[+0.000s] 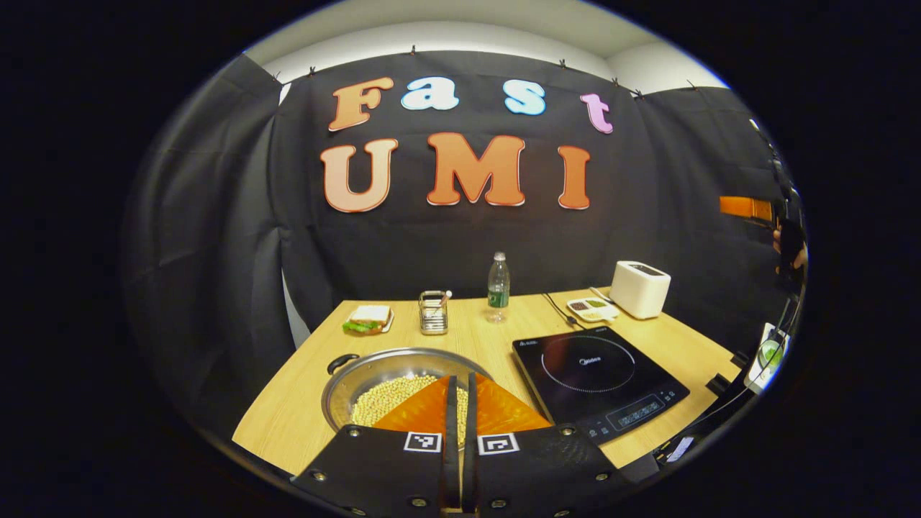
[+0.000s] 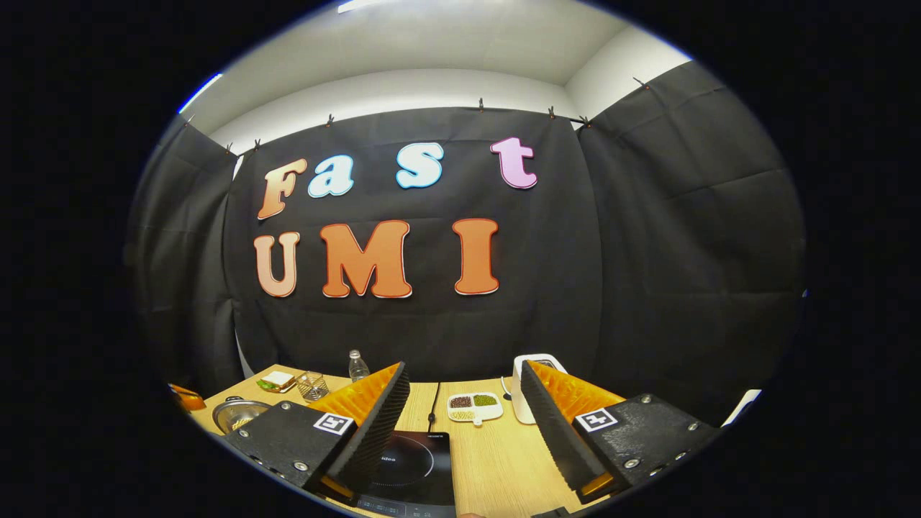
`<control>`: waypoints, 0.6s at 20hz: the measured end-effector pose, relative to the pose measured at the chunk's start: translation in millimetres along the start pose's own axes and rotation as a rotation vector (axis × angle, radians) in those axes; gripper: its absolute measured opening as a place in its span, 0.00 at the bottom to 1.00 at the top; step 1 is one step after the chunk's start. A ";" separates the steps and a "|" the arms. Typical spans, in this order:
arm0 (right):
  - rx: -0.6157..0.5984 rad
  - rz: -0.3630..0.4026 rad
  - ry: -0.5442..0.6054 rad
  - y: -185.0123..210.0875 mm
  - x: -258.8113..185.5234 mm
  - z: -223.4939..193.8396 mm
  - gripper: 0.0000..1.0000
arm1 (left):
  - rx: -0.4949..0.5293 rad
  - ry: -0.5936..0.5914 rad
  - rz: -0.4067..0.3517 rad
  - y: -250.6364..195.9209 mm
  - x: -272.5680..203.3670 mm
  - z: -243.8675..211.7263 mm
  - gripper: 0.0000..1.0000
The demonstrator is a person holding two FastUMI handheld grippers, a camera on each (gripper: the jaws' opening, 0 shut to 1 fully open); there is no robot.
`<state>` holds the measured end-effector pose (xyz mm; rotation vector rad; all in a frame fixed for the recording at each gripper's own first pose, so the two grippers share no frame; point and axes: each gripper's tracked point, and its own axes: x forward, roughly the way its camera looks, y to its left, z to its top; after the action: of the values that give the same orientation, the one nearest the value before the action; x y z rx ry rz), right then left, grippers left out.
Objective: First push the handle of the pot to place it horizontally, then grasp the pot with both hands and set it on the induction cooktop.
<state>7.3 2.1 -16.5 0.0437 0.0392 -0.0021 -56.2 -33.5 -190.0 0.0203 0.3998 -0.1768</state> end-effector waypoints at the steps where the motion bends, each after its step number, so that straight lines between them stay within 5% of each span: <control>1: 0.002 0.000 0.001 -0.4 0.0 -0.6 0.96 | -0.006 0.015 -0.017 -5.9 0.3 -10.4 0.04; 12: 0.023 0.015 0.042 -0.5 3.7 -16.1 0.96 | -0.080 0.251 -0.095 -27.5 8.5 -116.2 0.03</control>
<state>10.4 2.3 -32.7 0.0670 0.0810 0.0129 -98.1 -55.7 -299.9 -0.0563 0.6587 -0.2525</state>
